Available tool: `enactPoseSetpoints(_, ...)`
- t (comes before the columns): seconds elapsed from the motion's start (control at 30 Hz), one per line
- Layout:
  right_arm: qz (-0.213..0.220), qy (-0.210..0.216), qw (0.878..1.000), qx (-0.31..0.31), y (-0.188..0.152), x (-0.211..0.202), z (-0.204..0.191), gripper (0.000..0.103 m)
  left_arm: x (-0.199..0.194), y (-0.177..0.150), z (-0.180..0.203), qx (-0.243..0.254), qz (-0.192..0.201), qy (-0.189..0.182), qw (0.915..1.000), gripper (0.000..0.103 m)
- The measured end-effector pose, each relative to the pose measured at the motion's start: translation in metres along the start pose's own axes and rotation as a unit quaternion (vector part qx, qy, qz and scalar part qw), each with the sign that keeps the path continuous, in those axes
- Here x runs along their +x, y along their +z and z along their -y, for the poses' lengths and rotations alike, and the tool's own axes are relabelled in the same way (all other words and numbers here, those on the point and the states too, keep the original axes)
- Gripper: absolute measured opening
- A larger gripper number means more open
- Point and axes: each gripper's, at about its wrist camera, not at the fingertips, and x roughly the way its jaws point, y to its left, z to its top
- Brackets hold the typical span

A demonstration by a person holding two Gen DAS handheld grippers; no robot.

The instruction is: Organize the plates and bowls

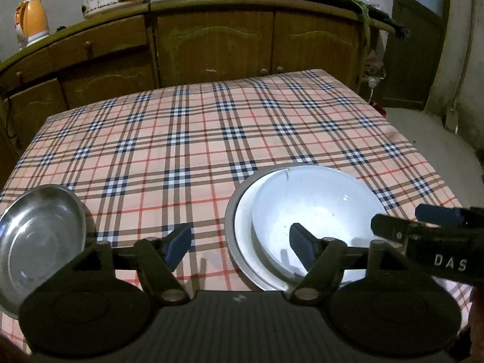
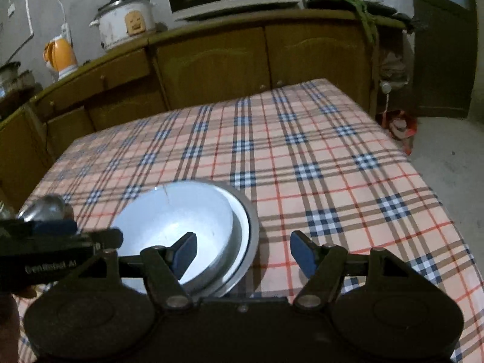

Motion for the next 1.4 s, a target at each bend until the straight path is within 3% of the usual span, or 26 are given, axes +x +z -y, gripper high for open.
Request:
enactPoseSetpoints(0.5,-0.068,0.047,0.993,0.089,-0.003,0.039,0.022,0.081,0.038,0.001,-0.002,-0.008,-0.044,-0.011,0.999,0.078)
enactPoseSetpoints(0.83,-0.103,0.068,0.987,0.107,-0.005,0.067,0.021,0.082,0.065,0.002,-0.007,-0.011,-0.059,-0.072,0.9956,0.082)
enactPoseSetpoints(0.97,-0.097,0.079,0.985,0.123,-0.003,0.072,0.024,0.078,0.074,0.005,-0.01,-0.027,-0.055,-0.097,0.9934,0.084)
enactPoseSetpoints(1.0,-0.096,0.088,0.983,0.129,-0.003,0.073,0.025,0.069,0.075,0.005,-0.011,-0.029,-0.053,-0.106,0.9926,0.082)
enactPoseSetpoints(1.03,-0.1,0.106,0.98,0.138,-0.003,0.075,0.026,0.051,0.076,0.005,-0.01,-0.028,-0.05,-0.114,0.9918,0.075)
enactPoseSetpoints(1.13,-0.099,0.124,0.975,0.154,-0.004,0.077,0.029,0.052,0.074,0.005,-0.006,-0.027,-0.042,-0.125,0.9909,0.071)
enactPoseSetpoints(1.4,-0.089,0.111,0.979,0.148,-0.003,0.073,0.026,0.053,0.068,0.004,-0.002,-0.042,-0.03,-0.123,0.991,0.065)
